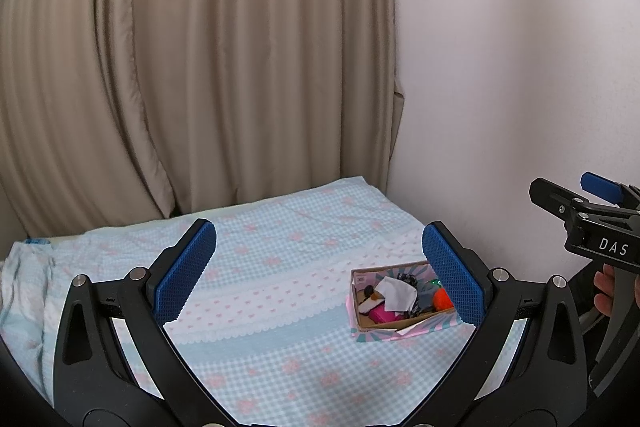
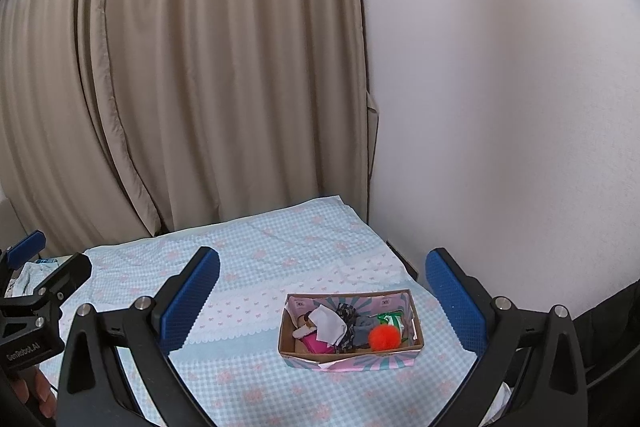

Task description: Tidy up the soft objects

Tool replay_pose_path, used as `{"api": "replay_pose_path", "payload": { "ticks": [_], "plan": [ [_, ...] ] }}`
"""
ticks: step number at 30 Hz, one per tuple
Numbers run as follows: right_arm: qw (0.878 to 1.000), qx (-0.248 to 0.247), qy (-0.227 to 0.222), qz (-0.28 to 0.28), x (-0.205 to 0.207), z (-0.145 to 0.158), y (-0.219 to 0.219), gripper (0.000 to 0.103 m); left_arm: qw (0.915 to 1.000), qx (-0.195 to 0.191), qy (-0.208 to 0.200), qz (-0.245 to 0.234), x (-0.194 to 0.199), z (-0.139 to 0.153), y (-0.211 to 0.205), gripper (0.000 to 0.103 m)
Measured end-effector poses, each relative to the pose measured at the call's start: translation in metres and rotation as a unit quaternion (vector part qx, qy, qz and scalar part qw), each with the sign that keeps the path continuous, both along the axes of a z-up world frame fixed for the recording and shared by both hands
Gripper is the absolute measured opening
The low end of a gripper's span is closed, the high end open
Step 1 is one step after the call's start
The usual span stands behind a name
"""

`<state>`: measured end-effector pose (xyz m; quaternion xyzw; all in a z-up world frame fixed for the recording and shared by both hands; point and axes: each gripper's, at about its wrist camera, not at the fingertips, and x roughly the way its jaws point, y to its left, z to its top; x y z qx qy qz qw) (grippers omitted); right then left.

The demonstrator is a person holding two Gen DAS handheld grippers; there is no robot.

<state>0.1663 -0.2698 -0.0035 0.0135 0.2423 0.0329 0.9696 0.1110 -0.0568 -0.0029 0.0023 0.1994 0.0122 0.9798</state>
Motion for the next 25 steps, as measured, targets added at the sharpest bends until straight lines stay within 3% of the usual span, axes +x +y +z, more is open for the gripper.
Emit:
{"api": "replay_pose_path", "payload": {
  "ticks": [12, 25],
  "plan": [
    [1.0, 0.001, -0.002, 0.0, 0.004, -0.002, 0.003, 0.103, 0.9999, -0.01, -0.01, 0.008, 0.005, -0.005, 0.002, 0.103],
    [1.0, 0.0, 0.017, -0.003, 0.013, -0.012, 0.004, 0.103, 0.9998, 0.008, -0.009, 0.018, 0.012, -0.022, -0.005, 0.103]
  ]
}}
